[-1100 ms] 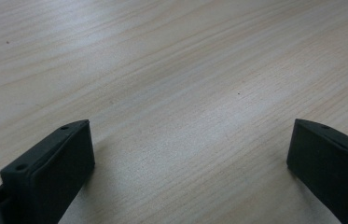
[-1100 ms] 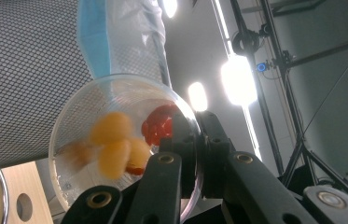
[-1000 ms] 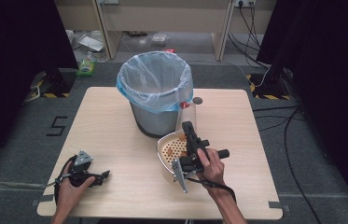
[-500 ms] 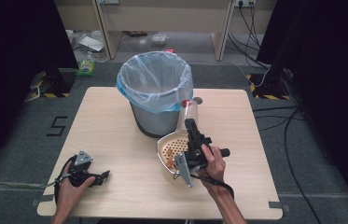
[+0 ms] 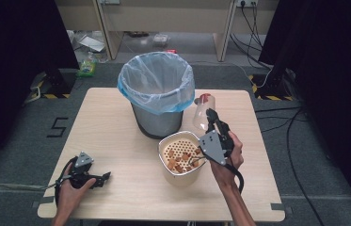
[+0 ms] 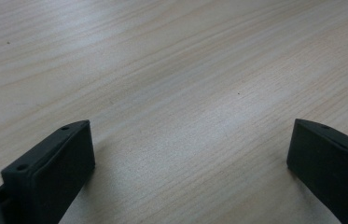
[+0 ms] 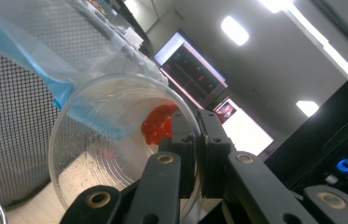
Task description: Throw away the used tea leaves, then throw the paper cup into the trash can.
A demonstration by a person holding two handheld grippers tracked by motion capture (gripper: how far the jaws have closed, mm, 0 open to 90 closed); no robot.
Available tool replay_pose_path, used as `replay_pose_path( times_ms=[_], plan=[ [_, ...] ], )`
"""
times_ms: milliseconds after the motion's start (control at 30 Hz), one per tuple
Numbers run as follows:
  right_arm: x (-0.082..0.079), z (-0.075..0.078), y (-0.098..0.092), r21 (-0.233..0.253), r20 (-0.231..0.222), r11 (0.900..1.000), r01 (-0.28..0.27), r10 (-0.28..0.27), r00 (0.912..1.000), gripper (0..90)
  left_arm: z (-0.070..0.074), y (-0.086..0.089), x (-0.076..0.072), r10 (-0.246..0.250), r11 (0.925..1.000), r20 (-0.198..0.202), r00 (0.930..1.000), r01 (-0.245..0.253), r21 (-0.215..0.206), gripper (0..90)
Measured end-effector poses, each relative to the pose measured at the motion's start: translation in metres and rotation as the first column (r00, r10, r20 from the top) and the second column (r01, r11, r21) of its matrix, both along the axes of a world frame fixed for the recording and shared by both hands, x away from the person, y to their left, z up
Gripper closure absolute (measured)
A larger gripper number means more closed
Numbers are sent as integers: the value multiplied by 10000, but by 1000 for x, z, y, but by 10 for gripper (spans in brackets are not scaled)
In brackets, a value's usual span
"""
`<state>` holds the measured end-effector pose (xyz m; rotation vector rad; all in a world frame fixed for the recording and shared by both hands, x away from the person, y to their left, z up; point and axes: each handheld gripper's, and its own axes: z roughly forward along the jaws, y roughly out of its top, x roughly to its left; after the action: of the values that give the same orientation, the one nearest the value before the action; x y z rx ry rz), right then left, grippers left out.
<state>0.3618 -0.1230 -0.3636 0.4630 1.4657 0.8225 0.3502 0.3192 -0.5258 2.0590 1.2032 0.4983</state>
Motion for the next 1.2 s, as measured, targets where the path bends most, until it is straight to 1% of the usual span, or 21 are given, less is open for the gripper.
replay_pose_path(
  times_ms=[67, 100, 133, 233, 300, 367, 433, 467, 500, 533, 567, 633, 667, 733, 767, 800, 833, 867, 900, 1067, 1200],
  plan=[
    [4, 2, -4, 180, -132, 9998, 44, -42, 9999, 868, 0, 0, 0, 13, 10000, -11, 10000, -13, -21, 0],
    [7, 4, -6, 374, -210, 9993, 21, -13, 9998, 867, 0, 0, 0, 15, 10000, -13, 10000, -15, -21, 0],
    [7, 4, -6, 374, -210, 9993, 21, -13, 9998, 867, 0, 0, 0, 15, 10000, -13, 10000, -15, -21, 0],
    [14, 8, -14, 886, -430, 9961, 47, -9, 9991, 867, 0, 0, 0, 31, 10000, -19, 10000, -32, -67, 0],
    [19, 13, -17, 966, -494, 9953, 90, -42, 9988, 867, 0, 0, 1, 41, 10000, -29, 10000, -42, -77, 0],
    [29, 22, -21, 1302, -707, 9915, 8, 85, 9975, 867, 0, 0, 1, 46, 10000, -27, 10000, -46, -65, 0],
    [32, 24, -21, 1353, -722, 9908, 9, 89, 9973, 867, 0, 0, 1, 46, 10000, -27, 10000, -47, -71, 0],
    [38, 31, -20, 1476, -802, 9890, -54, 174, 9966, 867, 0, 0, 1, 40, 10000, -21, 10000, -40, -56, 0],
    [38, 31, -20, 1476, -802, 9890, -54, 174, 9966, 867, 0, 0, 0, 46, 10000, -29, 10000, -46, -70, 0],
    [43, 37, -19, 1472, -875, 9891, -86, 216, 9959, 867, 0, 0, 1, 39, 10000, -20, 10000, -39, -56, 0],
    [43, 37, -19, 1472, -875, 9891, -86, 216, 9959, 867, 0, 0, 1, 46, 10000, -27, 10000, -46, -69, 0],
    [50, 48, -16, 1680, -1040, 9857, -143, 321, 9941, 867, 0, 0, 1, 38, 10000, -18, 10000, -38, -51, 0],
    [50, 48, -16, 1680, -1040, 9857, -143, 321, 9941, 867, 0, 0, 1, 38, 10000, -18, 10000, -38, -51, 0],
    [57, 60, -12, 1777, -1108, 9839, -210, 412, 9930, 866, 0, 0, 1, 44, 10000, -26, 10000, -45, -64, 0],
    [57, 60, -12, 1777, -1108, 9839, -210, 412, 9930, 866, 0, 0, 1, 45, 10000, -26, 10000, -45, -65, 0],
    [62, 68, -10, 1761, -1128, 9842, -206, 409, 9928, 866, 0, 0, 1, 43, 10000, -28, 10000, -44, -65, 0],
    [62, 68, -10, 1761, -1128, 9842, -206, 409, 9928, 866, 0, 0, 1, 43, 10000, -28, 10000, -44, -65, 0],
    [66, 75, -7, 1753, -1125, 9844, -169, 371, 9930, 866, 0, 0, 1, 44, 10000, -27, 10000, -44, -64, 0],
    [66, 75, -7, 1753, -1125, 9844, -169, 371, 9930, 866, 0, 0, 1, 44, 10000, -27, 10000, -44, -64, 0],
    [76, 90, -2, 1745, -1171, 9844, -201, 410, 9923, 866, 0, 0, 1, 44, 10000, -26, 10000, -44, -65, 0],
    [88, 102, 7, 1554, -1169, 9876, -238, 423, 9922, 866, 0, 0, 0, 42, 10000, 1, 10000, -42, -34, 0]
  ],
)
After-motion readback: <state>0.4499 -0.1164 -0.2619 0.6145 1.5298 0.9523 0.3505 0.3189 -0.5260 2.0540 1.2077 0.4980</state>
